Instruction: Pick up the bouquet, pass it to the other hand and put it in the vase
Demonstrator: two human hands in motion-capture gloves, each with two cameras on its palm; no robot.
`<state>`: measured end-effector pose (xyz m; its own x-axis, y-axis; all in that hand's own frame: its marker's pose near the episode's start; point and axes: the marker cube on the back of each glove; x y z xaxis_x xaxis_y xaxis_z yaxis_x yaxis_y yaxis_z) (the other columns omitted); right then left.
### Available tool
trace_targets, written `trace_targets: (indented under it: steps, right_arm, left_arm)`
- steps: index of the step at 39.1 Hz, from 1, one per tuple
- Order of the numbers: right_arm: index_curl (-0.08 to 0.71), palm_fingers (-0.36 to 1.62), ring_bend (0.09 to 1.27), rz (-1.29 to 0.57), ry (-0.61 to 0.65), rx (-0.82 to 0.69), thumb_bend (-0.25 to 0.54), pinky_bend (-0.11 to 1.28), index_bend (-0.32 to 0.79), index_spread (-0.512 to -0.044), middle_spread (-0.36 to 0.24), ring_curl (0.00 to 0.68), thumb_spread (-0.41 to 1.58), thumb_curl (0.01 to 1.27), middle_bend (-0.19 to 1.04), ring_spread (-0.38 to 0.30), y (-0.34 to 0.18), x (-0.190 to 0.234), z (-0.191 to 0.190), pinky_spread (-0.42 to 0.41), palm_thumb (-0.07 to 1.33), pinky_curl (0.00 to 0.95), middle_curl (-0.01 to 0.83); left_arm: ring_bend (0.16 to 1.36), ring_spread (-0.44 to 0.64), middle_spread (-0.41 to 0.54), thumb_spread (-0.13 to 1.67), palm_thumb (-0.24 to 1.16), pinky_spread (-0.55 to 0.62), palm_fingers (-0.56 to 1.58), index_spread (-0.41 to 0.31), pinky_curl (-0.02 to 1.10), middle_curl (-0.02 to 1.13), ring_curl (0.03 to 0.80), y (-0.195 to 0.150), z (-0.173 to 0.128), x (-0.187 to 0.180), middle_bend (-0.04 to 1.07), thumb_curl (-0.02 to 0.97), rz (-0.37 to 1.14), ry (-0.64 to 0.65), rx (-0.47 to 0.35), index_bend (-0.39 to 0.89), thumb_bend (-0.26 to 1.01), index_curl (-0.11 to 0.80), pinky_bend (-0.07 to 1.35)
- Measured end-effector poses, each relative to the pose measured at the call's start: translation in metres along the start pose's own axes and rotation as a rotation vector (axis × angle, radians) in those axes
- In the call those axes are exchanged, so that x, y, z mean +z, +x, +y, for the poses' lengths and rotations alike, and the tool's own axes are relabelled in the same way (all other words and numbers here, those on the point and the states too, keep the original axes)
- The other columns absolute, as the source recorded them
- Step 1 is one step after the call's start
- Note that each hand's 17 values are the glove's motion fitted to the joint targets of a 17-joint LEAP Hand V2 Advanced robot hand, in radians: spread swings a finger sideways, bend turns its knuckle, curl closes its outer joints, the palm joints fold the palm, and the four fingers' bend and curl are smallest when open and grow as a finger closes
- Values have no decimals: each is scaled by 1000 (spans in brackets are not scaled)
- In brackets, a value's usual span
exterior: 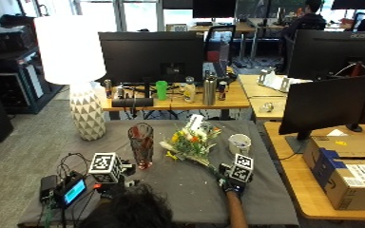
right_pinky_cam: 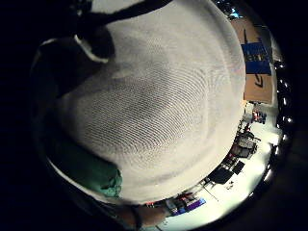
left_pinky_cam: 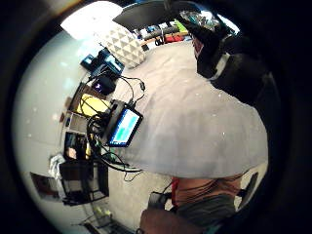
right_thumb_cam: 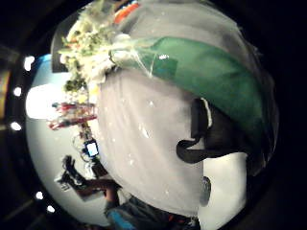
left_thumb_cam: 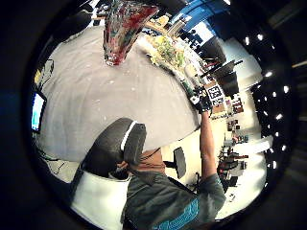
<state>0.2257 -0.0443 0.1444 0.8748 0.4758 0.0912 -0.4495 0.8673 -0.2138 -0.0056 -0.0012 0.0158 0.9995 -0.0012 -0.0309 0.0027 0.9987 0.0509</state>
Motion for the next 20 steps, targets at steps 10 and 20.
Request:
trace_targets:
  steps: [10,20]
  right_arm:
    - [189,832,740,57,76,-23,119,635,213,-266,7,381,1138,428,431,-38,-8,5,-18,132,948,359,406]
    - [291,1290,742,83,190,4,53,647,203,-241,-90,435,781,531,456,-173,-11,4,-27,-157,1028,400,458]
  left_arm:
    - [558,71,-17,960,276,140,550,-98,381,312,314,-3,1,4,164,283,-8,-9,-5,136,-28,295,446]
    - [558,70,-17,960,275,140,549,-98,386,314,317,-6,-1,3,165,288,-12,-2,-16,136,-28,298,445]
